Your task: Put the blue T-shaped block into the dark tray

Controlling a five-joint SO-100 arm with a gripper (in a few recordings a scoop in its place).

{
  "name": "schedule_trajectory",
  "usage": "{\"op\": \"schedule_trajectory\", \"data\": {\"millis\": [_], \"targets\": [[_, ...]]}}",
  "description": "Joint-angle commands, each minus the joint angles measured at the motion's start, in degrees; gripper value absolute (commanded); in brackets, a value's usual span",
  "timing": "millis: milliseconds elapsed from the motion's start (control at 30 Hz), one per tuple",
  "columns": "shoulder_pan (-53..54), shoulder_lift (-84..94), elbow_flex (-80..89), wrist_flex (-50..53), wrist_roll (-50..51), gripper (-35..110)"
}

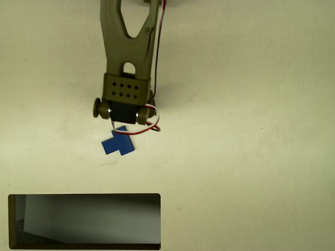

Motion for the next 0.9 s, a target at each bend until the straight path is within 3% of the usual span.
{"op": "schedule_trajectory", "data": {"millis": [0, 233, 867], "targets": [[3.1, -4.8, -8.0, 0.4, -1.0, 0], [5.7, -12.7, -19.6, -0.9, -2.2, 0], [6.8, -20.4, -28.1, -14.9, -1.9, 0]]}}
